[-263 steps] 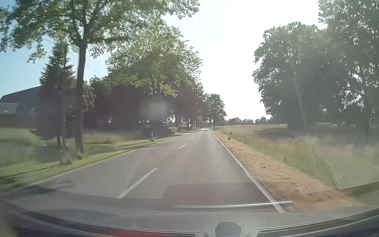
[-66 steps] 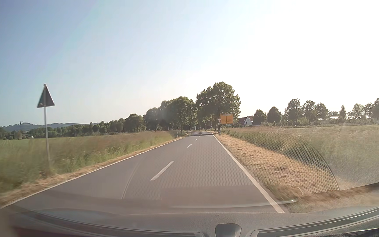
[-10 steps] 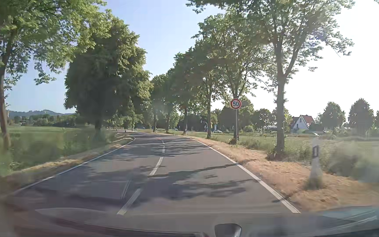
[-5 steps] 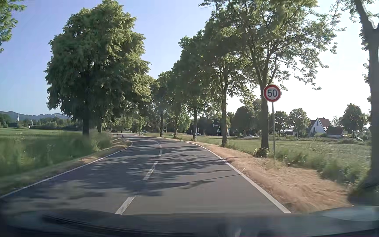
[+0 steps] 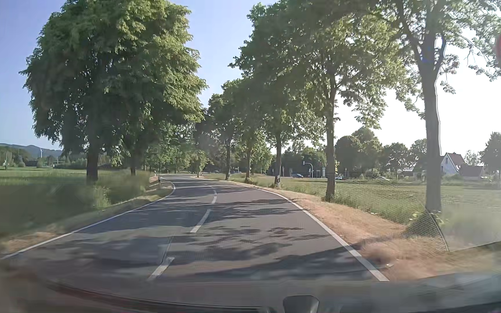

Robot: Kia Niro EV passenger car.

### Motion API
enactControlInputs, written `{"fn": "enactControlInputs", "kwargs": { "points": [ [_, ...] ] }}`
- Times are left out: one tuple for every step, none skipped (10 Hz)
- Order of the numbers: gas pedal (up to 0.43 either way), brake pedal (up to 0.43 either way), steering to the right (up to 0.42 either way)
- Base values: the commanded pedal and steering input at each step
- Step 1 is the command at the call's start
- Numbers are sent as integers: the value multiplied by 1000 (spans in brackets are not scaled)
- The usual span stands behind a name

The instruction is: Follow the waypoints while adhering to traffic rules and regulations

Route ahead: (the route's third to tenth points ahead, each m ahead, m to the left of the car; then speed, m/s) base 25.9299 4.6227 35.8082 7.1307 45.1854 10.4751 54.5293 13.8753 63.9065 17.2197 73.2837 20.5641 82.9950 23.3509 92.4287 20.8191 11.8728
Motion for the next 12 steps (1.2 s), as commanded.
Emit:
{"fn": "enactControlInputs", "kwargs": {
  "points": [
    [150, 6, -37],
    [150, 6, -39],
    [169, 6, -41],
    [169, 6, -41],
    [169, 6, -45],
    [177, 6, -51],
    [177, 6, -52],
    [177, 6, -52],
    [177, 6, -52],
    [177, 6, -51],
    [189, 6, -47],
    [189, 6, -39]
  ]
}}
